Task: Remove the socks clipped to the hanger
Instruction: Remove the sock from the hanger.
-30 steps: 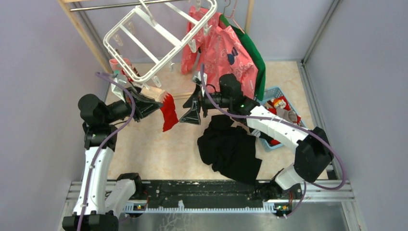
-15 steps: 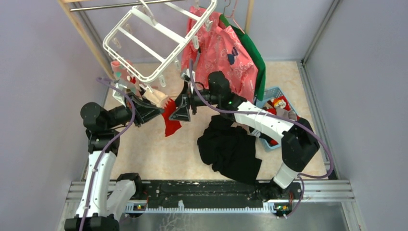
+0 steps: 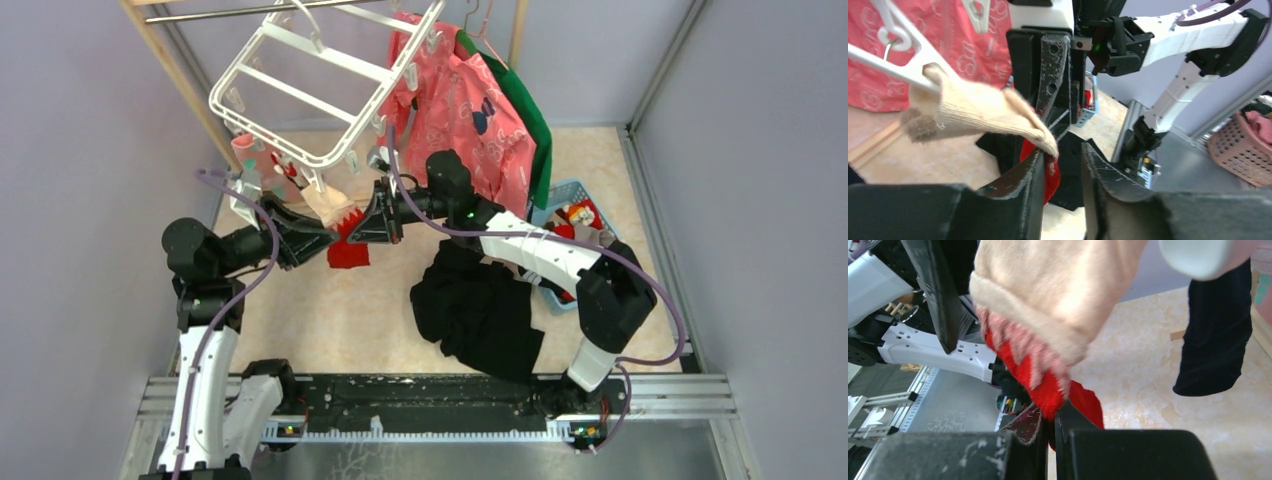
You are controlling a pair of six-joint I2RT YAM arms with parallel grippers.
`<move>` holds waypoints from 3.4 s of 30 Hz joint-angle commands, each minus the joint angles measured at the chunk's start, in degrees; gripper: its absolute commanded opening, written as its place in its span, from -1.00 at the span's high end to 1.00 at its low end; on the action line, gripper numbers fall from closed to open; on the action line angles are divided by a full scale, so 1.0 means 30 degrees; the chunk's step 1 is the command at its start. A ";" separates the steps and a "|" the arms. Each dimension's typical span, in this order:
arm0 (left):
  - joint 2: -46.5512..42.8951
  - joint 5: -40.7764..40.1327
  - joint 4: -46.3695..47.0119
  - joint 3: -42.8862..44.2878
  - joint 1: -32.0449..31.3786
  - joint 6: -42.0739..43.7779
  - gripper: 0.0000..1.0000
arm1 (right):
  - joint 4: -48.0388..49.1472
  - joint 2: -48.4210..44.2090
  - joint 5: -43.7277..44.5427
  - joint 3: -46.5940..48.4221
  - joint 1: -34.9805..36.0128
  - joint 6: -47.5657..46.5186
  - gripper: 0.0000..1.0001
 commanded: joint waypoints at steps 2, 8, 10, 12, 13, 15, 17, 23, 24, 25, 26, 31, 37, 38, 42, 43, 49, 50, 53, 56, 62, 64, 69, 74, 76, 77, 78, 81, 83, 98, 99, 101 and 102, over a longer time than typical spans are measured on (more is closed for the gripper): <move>-0.0499 -0.1505 -0.3404 0.1724 0.0478 0.2439 0.02 | 0.1215 -0.0358 -0.0217 -0.0202 0.0483 0.0174 1.00; -0.0326 -0.5356 -0.7282 0.3895 0.0773 0.4934 -0.40 | 0.1121 -0.0365 -0.0089 -0.0237 0.0580 0.0138 1.00; -0.0117 -0.6179 -0.7565 0.4292 0.0805 0.5144 -0.50 | 0.1013 -0.0314 -0.0075 -0.0199 0.0650 0.0067 1.00; 0.0240 -0.6837 -0.7674 0.4725 0.0821 0.5264 -0.55 | 0.0887 -0.0251 -0.0046 -0.0134 0.0726 0.0011 1.00; 0.0426 -0.7143 -0.7702 0.4910 0.0815 0.5307 -0.56 | 0.0825 -0.0222 -0.0016 -0.0114 0.0754 -0.0028 1.00; 0.0861 -0.7705 -0.7713 0.5381 0.0811 0.5328 -0.57 | 0.0630 -0.0178 0.0042 -0.0020 0.0851 -0.0142 1.00; 0.1225 -0.8075 -0.7702 0.5746 0.0806 0.5183 -0.57 | 0.0438 -0.0163 0.0072 0.0057 0.0916 -0.0283 1.00; 0.1999 -0.9046 -0.7049 0.6040 0.0800 0.4541 -0.56 | 0.0117 -0.0016 0.0099 0.0303 0.1059 -0.0414 1.00; 0.2078 -0.8979 -0.6829 0.5950 0.0787 0.4364 -0.55 | 0.0073 -0.0017 0.0108 0.0299 0.1081 -0.0422 1.00; 0.2135 -0.8963 -0.6619 0.5839 0.0785 0.4111 -0.54 | 0.0064 0.0012 0.0120 0.0299 0.1095 -0.0437 1.00; 0.2168 -0.8884 -0.6424 0.5738 0.0777 0.3962 -0.54 | 0.0048 0.0038 0.0104 0.0314 0.1122 -0.0461 1.00; 0.2405 -0.8853 -0.5732 0.5476 0.0785 0.3415 -0.54 | -0.0051 0.0126 0.0195 0.0350 0.1199 -0.0525 1.00; 0.2627 -0.8600 -0.5185 0.5297 0.0745 0.3122 -0.57 | -0.0452 0.0383 0.0557 0.0713 0.1316 -0.0515 1.00; 0.2625 -0.8586 -0.5183 0.5296 0.0743 0.3120 -0.57 | -0.0591 0.0407 0.0667 0.0772 0.1329 -0.0573 1.00; 0.2600 -0.8670 -0.5110 0.5267 0.0700 0.3178 -0.57 | -0.1163 0.0485 0.1247 0.1061 0.1448 -0.0649 1.00; 0.2622 -0.8712 -0.5148 0.5263 0.0701 0.3204 -0.57 | -0.1259 0.0507 0.1343 0.1163 0.1476 -0.0641 1.00; 0.2746 -0.9054 -0.5326 0.5380 0.0620 0.3266 -0.56 | -0.1964 0.0617 0.1984 0.1604 0.1759 -0.0613 1.00; 0.2757 -0.9060 -0.5332 0.5409 0.0603 0.3303 -0.56 | -0.2106 0.0626 0.2113 0.1703 0.1817 -0.0600 1.00; 0.2865 -0.9087 -0.5362 0.5548 0.0526 0.3394 -0.53 | -0.2492 0.0779 0.2397 0.2027 0.1944 -0.0499 1.00; 0.3067 -0.9280 -0.5363 0.5729 0.0403 0.3438 -0.50 | -0.2850 0.0929 0.2487 0.2326 0.2096 -0.0467 1.00; 0.3472 -0.9761 -0.5383 0.6048 0.0270 0.3523 -0.41 | -0.3192 0.1088 0.2705 0.2565 0.2181 -0.0511 1.00; 0.3600 -0.9794 -0.5384 0.6120 0.0209 0.3505 -0.37 | -0.3284 0.1167 0.2708 0.2638 0.2181 -0.0561 1.00; 0.3683 -0.9801 -0.5406 0.6291 0.0193 0.3355 -0.30 | -0.3485 0.1243 0.2847 0.2665 0.2196 -0.0739 1.00; 0.3506 -0.9914 -0.5449 0.6180 0.0167 0.3484 -0.19 | -0.3553 0.1207 0.2926 0.2559 0.2182 -0.0920 1.00; 0.3467 -0.9918 -0.5428 0.6150 0.0179 0.3552 -0.08 | -0.3553 0.1188 0.2942 0.2559 0.2186 -0.0926 1.00; 0.3470 -0.9904 -0.5426 0.6146 0.0185 0.3599 -0.02 | -0.3553 0.1174 0.2925 0.2530 0.2182 -0.0962 1.00; 0.3474 -0.9873 -0.5447 0.6146 0.0193 0.3616 0.04 | -0.3553 0.1154 0.2922 0.2486 0.2181 -0.1014 1.00; 0.3379 -0.9782 -0.5398 0.6103 0.0196 0.3687 0.22 | -0.3580 0.1081 0.3020 0.2318 0.2181 -0.1199 1.00; 0.3311 -0.9690 -0.5337 0.6012 0.0194 0.3750 0.38 | -0.3583 0.0998 0.3113 0.2126 0.2181 -0.1404 1.00; 0.2737 -0.8084 -0.4106 0.5005 0.0209 0.3292 0.40 | -0.7376 -0.1430 0.3270 0.0841 0.2124 -0.7774 1.00; 0.2701 -0.7775 -0.3883 0.4875 0.0207 0.3208 0.34 | -0.8166 -0.1896 0.3482 0.0755 0.2082 -0.8728 1.00; 0.2642 -0.7318 -0.3605 0.4724 0.0230 0.3075 0.19 | -0.9651 -0.2947 0.4149 0.0489 0.1920 -1.0405 1.00; 0.2652 -0.7170 -0.3539 0.4650 0.0210 0.3030 0.12 | -1.0296 -0.3543 0.4595 0.0326 0.1804 -1.1170 1.00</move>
